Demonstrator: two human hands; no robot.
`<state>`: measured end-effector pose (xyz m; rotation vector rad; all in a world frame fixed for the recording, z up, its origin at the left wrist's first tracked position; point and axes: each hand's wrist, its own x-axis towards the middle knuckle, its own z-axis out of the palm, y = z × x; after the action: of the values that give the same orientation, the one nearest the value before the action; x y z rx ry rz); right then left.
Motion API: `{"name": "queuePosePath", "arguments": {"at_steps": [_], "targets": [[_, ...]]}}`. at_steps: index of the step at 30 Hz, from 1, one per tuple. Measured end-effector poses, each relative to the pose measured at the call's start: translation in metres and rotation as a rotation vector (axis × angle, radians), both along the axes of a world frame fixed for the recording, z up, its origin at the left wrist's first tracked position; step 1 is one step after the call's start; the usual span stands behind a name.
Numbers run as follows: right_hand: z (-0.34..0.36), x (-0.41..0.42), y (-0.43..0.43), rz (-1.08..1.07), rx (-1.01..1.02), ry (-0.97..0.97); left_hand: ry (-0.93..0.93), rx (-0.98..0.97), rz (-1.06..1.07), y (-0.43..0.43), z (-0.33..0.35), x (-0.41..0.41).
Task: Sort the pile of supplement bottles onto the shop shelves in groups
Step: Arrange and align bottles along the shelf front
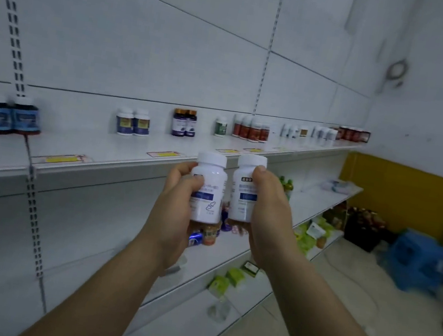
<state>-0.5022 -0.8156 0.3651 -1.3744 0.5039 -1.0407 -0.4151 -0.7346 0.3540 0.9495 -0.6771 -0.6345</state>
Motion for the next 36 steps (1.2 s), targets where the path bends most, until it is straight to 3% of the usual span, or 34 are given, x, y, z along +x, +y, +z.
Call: {"name": "queuePosePath", "arguments": {"at_steps": [11, 22, 29, 32, 36], "targets": [[-0.016, 0.013, -0.165, -0.192, -0.088, 0.029, 0.049, -0.034, -0.035, -0.174, -0.007, 0.01], [0.0, 0.041, -0.387, -0.375, -0.269, 0.15, 0.033, -0.04, -0.067, -0.411, -0.002, 0.048], [0.004, 0.02, -0.517, -0.408, -0.366, 0.214, 0.003, -0.001, -0.114, -0.538, 0.001, 0.029], [0.002, 0.005, -0.575, -0.354, -0.262, 0.143, -0.012, -0.007, -0.088, -0.593, 0.001, 0.015], [0.007, -0.015, -0.653, -0.29, -0.264, 0.148, 0.02, 0.034, -0.051, -0.666, 0.005, -0.007]]}}
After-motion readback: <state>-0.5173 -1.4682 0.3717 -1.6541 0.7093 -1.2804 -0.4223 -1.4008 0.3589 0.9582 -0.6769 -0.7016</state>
